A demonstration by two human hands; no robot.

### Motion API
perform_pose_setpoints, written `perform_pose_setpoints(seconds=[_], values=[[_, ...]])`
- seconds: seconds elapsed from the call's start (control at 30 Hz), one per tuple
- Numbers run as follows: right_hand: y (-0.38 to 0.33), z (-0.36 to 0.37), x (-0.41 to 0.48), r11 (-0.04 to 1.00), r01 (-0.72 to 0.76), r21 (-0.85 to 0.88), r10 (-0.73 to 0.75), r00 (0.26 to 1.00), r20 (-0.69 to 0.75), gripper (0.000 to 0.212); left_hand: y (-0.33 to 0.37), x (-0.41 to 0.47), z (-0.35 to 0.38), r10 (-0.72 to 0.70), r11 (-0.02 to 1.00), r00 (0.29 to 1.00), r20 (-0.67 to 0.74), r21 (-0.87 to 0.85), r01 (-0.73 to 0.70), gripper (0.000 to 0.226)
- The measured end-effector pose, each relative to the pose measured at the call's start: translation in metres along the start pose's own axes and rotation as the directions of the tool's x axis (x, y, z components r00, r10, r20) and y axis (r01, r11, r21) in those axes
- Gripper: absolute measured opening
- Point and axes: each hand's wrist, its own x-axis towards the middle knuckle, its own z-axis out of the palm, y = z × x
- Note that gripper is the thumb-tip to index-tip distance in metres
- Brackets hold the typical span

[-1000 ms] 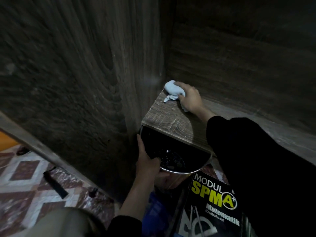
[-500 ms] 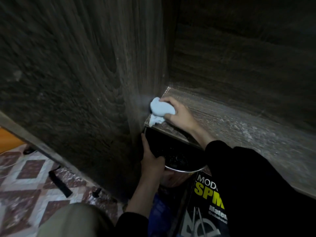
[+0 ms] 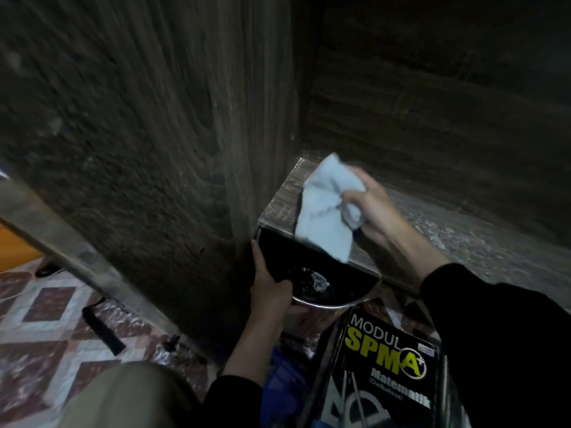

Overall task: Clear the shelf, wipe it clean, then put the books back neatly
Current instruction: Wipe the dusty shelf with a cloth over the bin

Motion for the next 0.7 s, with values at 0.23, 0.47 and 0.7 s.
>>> perform_pose_setpoints(seconds=[0.23, 0.47, 0.7], values=[[0.004, 0.031, 0.08, 0.755, 0.01, -0.656, -0.182, 0.964, -0.195, 0.052, -0.001, 0.004, 0.0, -0.007, 1.0, 1.0, 0.007, -0.015, 0.007, 0.099], [0.023, 0.058, 0.094, 0.155, 0.029, -0.987, -0.134, 0.991, 0.008, 0.055, -0.009, 0.008, 0.0, 0.015, 0.999, 1.0, 0.004, 0.03, -0.015, 0.101], [0.001, 0.053, 0.096, 0.095, -0.03, -0.995, 0.02, 0.999, -0.029, 0.048, -0.01, 0.007, 0.002, -0.003, 1.0, 1.0, -0.026, 0.03, 0.003, 0.102]])
